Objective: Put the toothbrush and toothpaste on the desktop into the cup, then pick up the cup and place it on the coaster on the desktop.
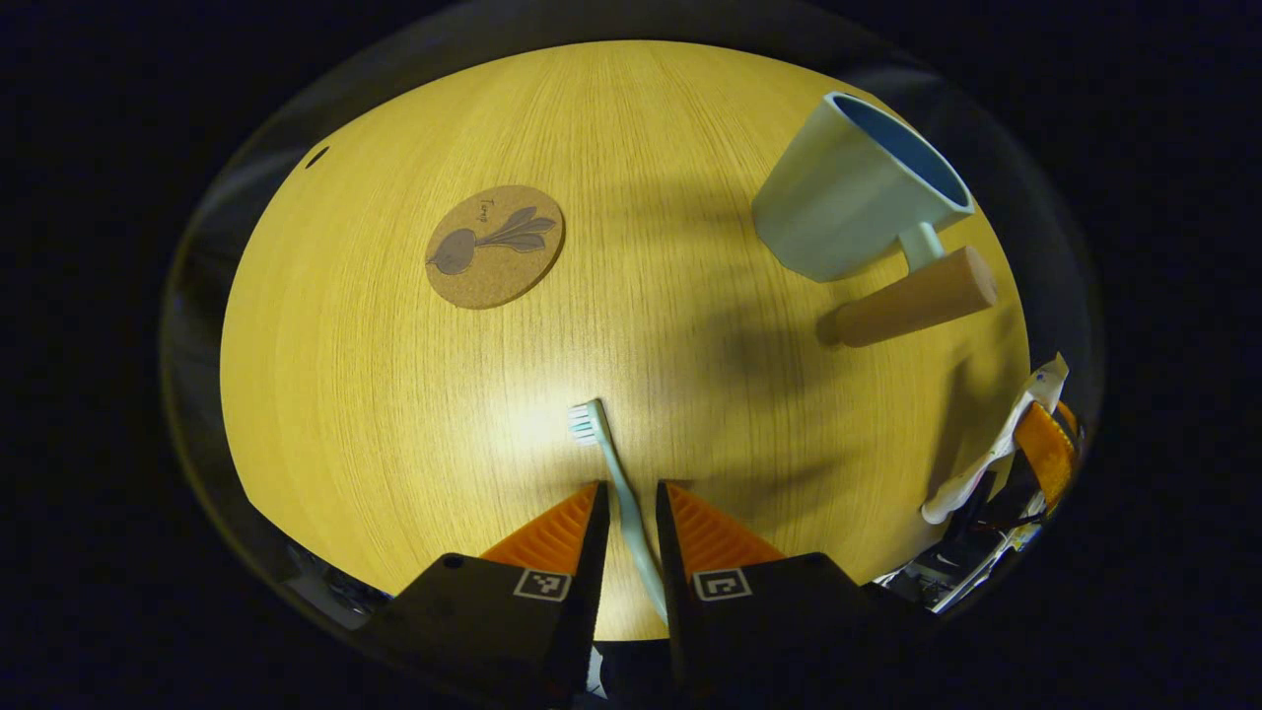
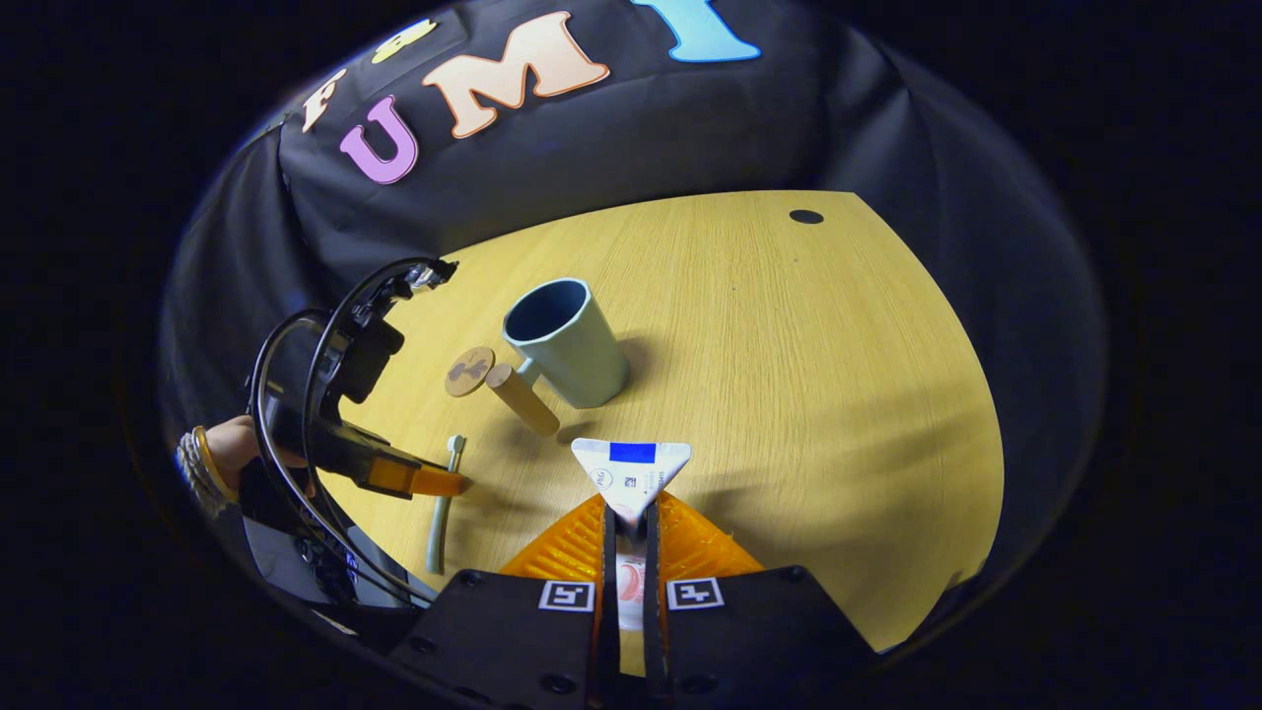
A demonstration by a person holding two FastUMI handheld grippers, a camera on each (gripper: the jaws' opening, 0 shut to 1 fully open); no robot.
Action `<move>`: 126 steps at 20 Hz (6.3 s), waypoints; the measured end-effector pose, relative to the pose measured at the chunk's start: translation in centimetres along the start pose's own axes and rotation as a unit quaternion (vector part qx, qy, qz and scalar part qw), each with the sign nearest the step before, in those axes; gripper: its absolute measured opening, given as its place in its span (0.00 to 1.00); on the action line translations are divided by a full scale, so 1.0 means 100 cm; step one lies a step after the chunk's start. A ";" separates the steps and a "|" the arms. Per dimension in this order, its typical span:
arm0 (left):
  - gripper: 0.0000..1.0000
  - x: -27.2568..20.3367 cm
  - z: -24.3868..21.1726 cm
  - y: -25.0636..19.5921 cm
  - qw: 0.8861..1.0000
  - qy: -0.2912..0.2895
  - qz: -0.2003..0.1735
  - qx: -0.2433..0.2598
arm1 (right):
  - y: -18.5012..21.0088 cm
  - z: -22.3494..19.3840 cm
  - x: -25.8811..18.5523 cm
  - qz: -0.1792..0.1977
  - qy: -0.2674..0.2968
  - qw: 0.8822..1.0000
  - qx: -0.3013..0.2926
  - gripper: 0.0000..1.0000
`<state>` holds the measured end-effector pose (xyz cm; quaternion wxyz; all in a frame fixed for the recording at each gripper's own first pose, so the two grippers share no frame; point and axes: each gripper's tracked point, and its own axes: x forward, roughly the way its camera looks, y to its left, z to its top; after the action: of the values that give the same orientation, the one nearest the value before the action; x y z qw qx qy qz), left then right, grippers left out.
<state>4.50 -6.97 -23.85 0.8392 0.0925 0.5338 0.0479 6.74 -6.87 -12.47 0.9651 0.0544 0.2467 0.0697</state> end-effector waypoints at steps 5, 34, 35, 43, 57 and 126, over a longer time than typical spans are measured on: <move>0.25 -0.001 0.007 0.002 1.000 -0.005 0.001 0.010 | 0.004 0.000 0.001 0.000 0.000 1.000 -0.009 0.12; 0.00 -0.084 0.042 0.019 0.957 -0.255 -0.082 -0.111 | 0.029 0.123 -0.021 -0.023 -0.178 0.984 0.011 0.12; 0.00 -0.092 0.047 0.019 0.952 -0.269 -0.082 -0.117 | 0.032 0.132 -0.020 -0.019 -0.186 0.982 0.017 0.12; 0.00 -0.140 0.088 0.031 0.906 -0.388 -0.083 -0.148 | 0.070 0.214 -0.011 0.031 -0.284 0.958 0.012 0.12; 0.00 -0.208 0.196 0.030 0.798 -0.557 -0.150 -0.173 | 0.077 0.186 0.059 0.034 -0.274 0.961 -0.026 0.12; 0.92 -0.134 0.093 0.153 0.871 -0.487 -0.055 -0.038 | 0.076 0.081 0.052 -0.079 -0.050 0.993 0.064 0.99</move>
<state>7.48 4.64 -4.97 0.9969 0.0427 0.0590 -0.0292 14.42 0.86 -6.77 0.9733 0.0999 0.2052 -0.0259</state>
